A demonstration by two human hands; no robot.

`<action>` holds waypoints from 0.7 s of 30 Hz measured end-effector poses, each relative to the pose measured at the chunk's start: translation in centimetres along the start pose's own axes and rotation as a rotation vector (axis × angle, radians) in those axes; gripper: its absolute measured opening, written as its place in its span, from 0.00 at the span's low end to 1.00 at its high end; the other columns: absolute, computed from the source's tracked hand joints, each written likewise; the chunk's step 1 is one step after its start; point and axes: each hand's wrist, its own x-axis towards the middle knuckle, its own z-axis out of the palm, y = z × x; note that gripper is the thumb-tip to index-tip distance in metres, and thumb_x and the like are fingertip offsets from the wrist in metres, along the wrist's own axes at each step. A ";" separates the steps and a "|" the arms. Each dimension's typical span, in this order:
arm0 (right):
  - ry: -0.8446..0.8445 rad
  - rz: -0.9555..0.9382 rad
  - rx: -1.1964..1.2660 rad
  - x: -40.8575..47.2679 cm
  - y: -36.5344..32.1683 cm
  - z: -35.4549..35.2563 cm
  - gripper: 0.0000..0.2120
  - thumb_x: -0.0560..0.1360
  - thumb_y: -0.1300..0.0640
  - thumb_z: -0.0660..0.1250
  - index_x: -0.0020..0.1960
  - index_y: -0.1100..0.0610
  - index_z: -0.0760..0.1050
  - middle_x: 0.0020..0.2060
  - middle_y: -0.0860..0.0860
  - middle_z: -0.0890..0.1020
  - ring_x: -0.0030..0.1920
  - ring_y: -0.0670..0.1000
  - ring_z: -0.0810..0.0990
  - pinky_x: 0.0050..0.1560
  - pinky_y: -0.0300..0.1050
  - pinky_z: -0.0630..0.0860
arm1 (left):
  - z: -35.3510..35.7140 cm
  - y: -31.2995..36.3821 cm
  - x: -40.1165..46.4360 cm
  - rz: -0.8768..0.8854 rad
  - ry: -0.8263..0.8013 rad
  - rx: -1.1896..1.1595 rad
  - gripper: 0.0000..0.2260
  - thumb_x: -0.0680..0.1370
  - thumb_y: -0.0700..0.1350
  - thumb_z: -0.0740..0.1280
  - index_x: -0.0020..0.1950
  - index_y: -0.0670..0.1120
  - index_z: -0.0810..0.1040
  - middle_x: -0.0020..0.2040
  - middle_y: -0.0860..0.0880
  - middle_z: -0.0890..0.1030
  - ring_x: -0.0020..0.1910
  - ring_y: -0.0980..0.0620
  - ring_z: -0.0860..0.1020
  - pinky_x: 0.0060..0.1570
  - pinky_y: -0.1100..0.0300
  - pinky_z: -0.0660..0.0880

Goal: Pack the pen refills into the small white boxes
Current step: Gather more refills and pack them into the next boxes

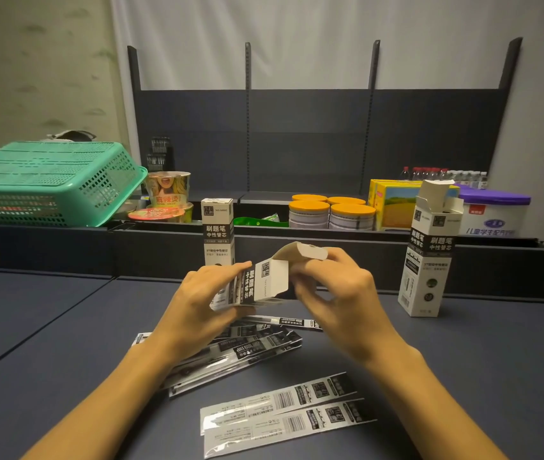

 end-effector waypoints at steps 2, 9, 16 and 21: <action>-0.005 0.016 0.010 -0.1 0.0 0.0 0.09 0.72 0.64 0.69 0.51 0.60 0.82 0.46 0.52 0.84 0.46 0.55 0.79 0.42 0.50 0.79 | -0.1 0.2 0.0 0.008 -0.004 0.004 0.31 0.69 0.48 0.72 0.70 0.53 0.66 0.61 0.55 0.76 0.59 0.57 0.72 0.53 0.58 0.71; -0.069 0.105 0.049 -0.2 0.0 0.1 0.12 0.75 0.62 0.66 0.57 0.59 0.81 0.51 0.51 0.84 0.52 0.52 0.79 0.47 0.49 0.79 | -0.2 0.0 0.1 0.028 -0.027 0.004 0.31 0.69 0.47 0.75 0.69 0.51 0.68 0.61 0.50 0.78 0.59 0.56 0.72 0.54 0.59 0.69; -0.121 0.105 0.070 0.0 -0.4 0.1 0.15 0.76 0.61 0.65 0.62 0.54 0.77 0.53 0.48 0.82 0.54 0.46 0.76 0.51 0.33 0.74 | -0.1 0.2 0.1 0.038 -0.016 0.012 0.29 0.69 0.50 0.72 0.69 0.51 0.68 0.60 0.49 0.79 0.59 0.57 0.72 0.53 0.60 0.70; -0.055 0.083 0.054 -0.1 -0.3 0.1 0.12 0.77 0.57 0.63 0.56 0.57 0.81 0.50 0.48 0.83 0.53 0.49 0.77 0.48 0.51 0.78 | -0.1 0.0 0.1 0.004 0.034 -0.005 0.29 0.70 0.53 0.71 0.70 0.52 0.67 0.61 0.52 0.77 0.58 0.57 0.73 0.50 0.54 0.74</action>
